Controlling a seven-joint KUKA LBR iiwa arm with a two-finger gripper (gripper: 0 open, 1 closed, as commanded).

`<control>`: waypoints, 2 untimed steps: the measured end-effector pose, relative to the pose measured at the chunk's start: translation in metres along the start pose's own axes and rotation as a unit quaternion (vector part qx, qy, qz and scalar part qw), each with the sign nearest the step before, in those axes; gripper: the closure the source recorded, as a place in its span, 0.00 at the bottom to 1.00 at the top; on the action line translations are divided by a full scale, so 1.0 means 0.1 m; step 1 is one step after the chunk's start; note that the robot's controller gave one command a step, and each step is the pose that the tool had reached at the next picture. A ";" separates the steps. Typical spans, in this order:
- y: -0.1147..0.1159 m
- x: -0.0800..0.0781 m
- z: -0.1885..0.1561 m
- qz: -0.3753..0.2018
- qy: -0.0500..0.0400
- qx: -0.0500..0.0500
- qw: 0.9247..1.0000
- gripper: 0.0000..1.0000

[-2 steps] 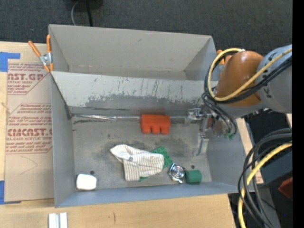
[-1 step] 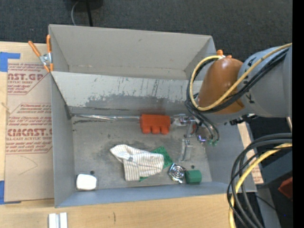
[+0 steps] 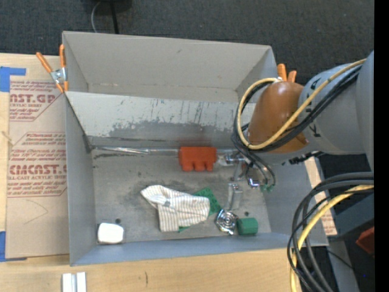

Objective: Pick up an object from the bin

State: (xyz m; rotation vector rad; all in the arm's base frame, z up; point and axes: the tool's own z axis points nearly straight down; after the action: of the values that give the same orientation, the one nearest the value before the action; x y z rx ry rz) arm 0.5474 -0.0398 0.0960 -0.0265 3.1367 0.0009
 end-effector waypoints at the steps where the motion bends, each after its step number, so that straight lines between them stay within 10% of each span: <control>1: 0.08 0.14 0.10 -0.103 0.003 -0.001 0.995 0.00; 2: 0.33 0.24 0.16 -0.067 0.002 -0.001 0.998 0.00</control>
Offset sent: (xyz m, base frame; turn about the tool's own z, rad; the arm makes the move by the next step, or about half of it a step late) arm -0.0387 0.0763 -0.0260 0.0708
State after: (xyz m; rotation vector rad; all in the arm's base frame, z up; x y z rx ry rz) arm 0.5228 -0.0070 0.0794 -0.2378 3.1311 0.0023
